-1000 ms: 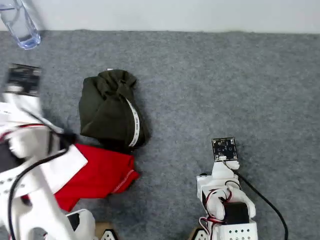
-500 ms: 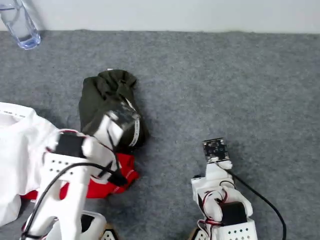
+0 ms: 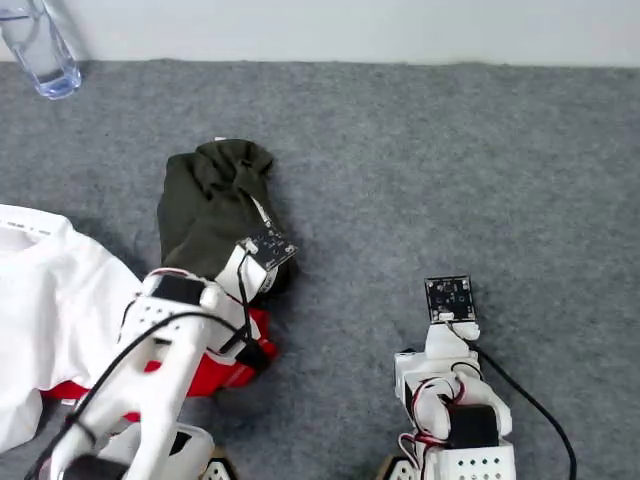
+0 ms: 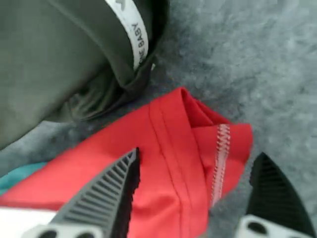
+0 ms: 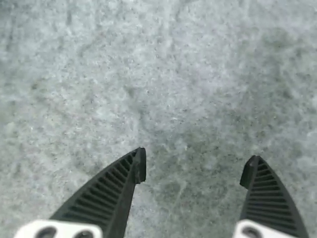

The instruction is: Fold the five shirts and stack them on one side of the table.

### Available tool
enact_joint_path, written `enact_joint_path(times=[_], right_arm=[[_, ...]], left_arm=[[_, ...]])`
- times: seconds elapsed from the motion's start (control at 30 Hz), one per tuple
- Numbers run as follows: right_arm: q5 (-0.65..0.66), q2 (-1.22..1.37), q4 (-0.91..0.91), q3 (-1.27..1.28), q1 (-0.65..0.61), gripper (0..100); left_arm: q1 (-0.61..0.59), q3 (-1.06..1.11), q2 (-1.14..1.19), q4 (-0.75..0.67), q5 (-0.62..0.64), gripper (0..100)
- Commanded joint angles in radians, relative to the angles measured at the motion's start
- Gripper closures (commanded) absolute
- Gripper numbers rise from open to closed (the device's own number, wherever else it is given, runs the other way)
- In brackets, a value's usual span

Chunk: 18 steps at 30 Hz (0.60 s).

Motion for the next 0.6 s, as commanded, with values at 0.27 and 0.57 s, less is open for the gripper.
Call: enact_joint_path(times=[0.27,0.57], right_arm=[[-0.003,-0.005,-0.004,-0.023,0.018,67.9],[-0.003,-0.005,-0.001,-0.023,0.018,68.0]], left_arm=[[-0.006,-0.074,0.178,-0.143,0.018,91],[-0.285,-0.470,0.178,0.107,-0.011,99]])
